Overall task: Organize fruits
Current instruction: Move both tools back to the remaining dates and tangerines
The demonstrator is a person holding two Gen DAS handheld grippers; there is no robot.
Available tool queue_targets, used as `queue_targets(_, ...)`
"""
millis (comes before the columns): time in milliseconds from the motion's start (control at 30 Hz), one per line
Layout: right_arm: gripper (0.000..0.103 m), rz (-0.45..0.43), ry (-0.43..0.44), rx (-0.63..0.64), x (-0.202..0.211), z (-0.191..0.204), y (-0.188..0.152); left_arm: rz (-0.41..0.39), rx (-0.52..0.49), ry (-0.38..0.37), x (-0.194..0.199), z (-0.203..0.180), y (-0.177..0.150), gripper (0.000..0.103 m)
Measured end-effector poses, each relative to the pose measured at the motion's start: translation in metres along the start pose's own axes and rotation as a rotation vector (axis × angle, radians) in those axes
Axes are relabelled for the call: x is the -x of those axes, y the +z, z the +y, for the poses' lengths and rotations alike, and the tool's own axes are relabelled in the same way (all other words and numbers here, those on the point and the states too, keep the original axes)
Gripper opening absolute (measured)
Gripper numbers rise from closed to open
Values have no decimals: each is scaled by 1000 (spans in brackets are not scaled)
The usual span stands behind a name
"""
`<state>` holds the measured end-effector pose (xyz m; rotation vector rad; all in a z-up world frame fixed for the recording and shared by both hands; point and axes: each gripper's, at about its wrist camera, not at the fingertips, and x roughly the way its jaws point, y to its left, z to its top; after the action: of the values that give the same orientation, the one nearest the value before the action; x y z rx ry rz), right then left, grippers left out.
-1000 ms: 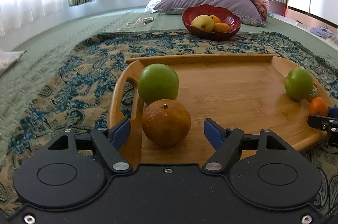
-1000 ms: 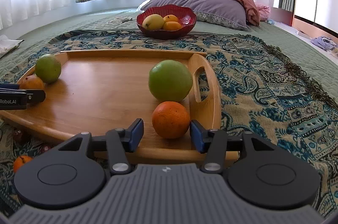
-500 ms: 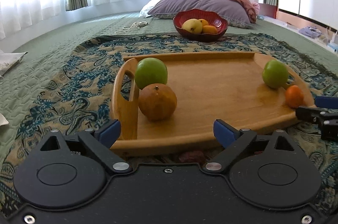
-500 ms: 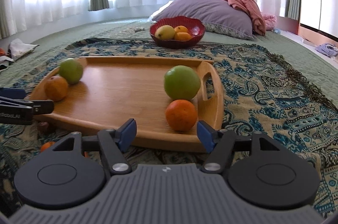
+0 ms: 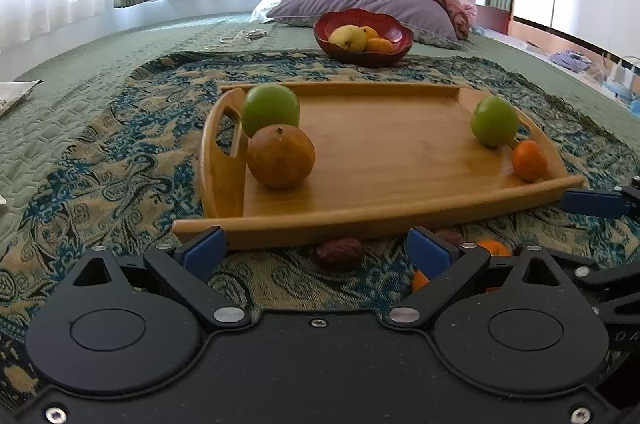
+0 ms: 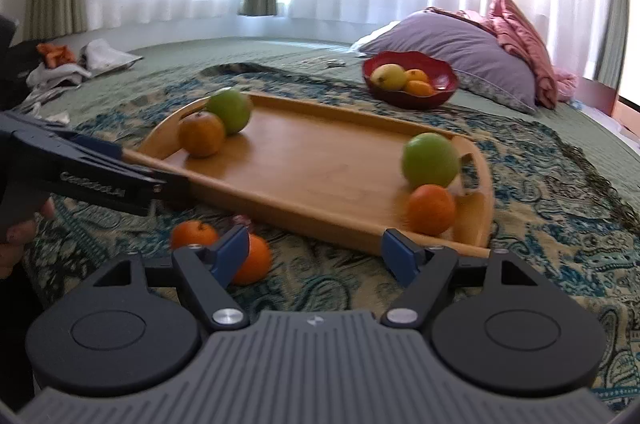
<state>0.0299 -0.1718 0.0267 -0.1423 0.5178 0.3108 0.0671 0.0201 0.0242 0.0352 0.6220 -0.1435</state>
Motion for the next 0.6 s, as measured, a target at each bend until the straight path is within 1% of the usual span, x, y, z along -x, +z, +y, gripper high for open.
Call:
queue_targets(33,84,4,5,7,-1,3,-1,3,-3,-2,0,-1,-1,93)
queue_targets(100,84,7,9,16,-3,7,-3,11,-12,-14,0,-2,-3,83)
queue_targets(133,84,9,12,16,-3,10,-5,14,-14,-19,0,-3,-4,80)
queue_targets(200,84,17,23,11,-4,12,-6,22,-13,-29,-1,-4,-4,70)
queue_targets(267,84,22,32,8,-5,14,-8,31,-4,-37,-3,-3,-4,63)
queue_targets(300,83,24,39,7,-5,15,-8,35,2,-40,-4,-3,-4,57)
queue_targets(367,80,29,49,9,-6,17,-9,44,13,-47,-6,-2,-4,52)
queue_targets(600,65,47,67,9,-10,23,-11,61,28,-54,-12,-1,-4,47)
